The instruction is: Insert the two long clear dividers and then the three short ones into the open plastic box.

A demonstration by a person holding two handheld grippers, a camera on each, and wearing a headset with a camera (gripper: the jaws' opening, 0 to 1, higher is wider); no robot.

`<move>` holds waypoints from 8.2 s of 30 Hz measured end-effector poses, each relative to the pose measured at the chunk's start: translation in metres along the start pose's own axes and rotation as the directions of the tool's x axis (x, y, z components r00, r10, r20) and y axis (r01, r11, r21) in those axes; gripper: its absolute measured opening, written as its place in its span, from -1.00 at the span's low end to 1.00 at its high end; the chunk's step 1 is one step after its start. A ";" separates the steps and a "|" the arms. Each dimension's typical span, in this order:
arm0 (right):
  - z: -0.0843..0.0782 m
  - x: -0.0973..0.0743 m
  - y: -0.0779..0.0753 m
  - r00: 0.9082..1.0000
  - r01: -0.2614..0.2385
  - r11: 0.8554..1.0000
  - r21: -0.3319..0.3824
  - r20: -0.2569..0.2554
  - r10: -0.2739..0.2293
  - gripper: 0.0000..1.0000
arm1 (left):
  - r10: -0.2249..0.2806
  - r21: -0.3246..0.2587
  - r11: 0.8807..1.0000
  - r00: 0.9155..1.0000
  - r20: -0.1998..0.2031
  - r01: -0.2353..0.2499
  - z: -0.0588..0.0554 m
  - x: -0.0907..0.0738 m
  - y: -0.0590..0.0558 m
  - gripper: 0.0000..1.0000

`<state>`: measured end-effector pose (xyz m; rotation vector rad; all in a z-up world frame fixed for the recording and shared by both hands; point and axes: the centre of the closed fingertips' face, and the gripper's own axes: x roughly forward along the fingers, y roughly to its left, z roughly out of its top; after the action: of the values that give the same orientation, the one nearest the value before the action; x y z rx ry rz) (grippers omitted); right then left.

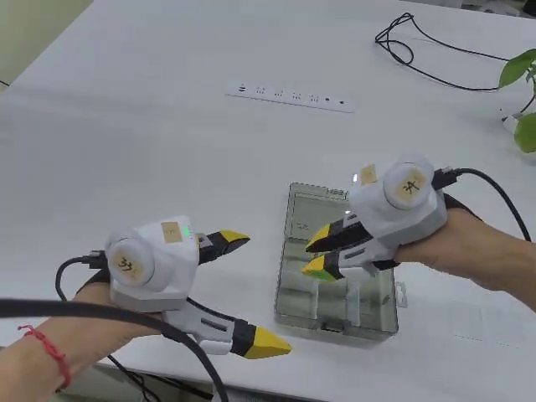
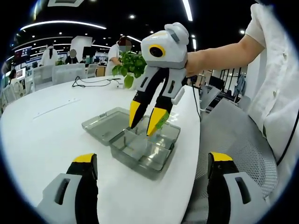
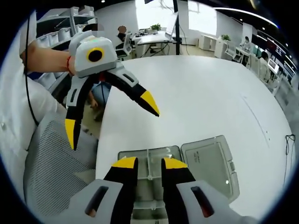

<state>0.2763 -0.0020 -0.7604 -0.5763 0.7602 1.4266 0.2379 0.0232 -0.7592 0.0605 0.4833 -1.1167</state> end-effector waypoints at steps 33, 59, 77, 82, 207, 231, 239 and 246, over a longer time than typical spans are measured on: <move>-0.082 -0.091 0.009 0.996 0.069 0.997 0.044 -0.064 -0.066 0.06 | -0.005 0.015 1.000 1.000 -0.023 0.006 -0.003 -0.003 -0.002 1.00; -0.214 -0.100 -0.003 0.925 0.026 0.998 -0.052 -0.377 -0.044 0.04 | -0.002 0.007 1.000 1.000 -0.026 0.002 -0.002 -0.005 -0.001 1.00; -0.241 -0.091 -0.015 0.885 0.024 0.993 -0.113 -0.460 -0.074 -0.20 | 0.004 -0.006 1.000 1.000 -0.025 -0.004 -0.004 -0.006 0.001 1.00; -0.240 -0.092 -0.017 0.882 0.028 0.992 -0.125 -0.463 -0.084 -0.32 | 0.004 -0.009 1.000 1.000 -0.025 -0.004 -0.005 -0.007 0.002 1.00; -0.013 -0.114 0.059 0.969 0.196 0.950 -0.244 -0.102 -0.226 -0.30 | -0.195 -0.533 0.794 0.952 0.234 0.293 0.080 0.061 -0.082 -1.00; -0.004 -0.116 0.090 0.982 -0.188 0.982 -0.013 0.003 0.188 -0.76 | -0.358 -0.044 0.927 0.911 0.205 0.373 0.084 0.041 -0.107 -1.00; -0.007 -0.113 0.097 0.976 -0.219 0.976 -0.001 0.001 0.219 -0.90 | -0.368 -0.017 0.925 0.905 0.212 0.380 0.087 0.041 -0.109 -1.00; -0.009 -0.111 0.101 0.970 -0.244 0.970 0.015 0.009 0.244 -0.94 | -0.378 0.002 0.923 0.905 0.197 0.385 0.084 0.040 -0.111 -1.00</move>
<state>0.1770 -0.0734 -0.6733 -0.4765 0.8584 1.6458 0.1835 -0.0847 -0.6794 -0.1835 0.3469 -1.4817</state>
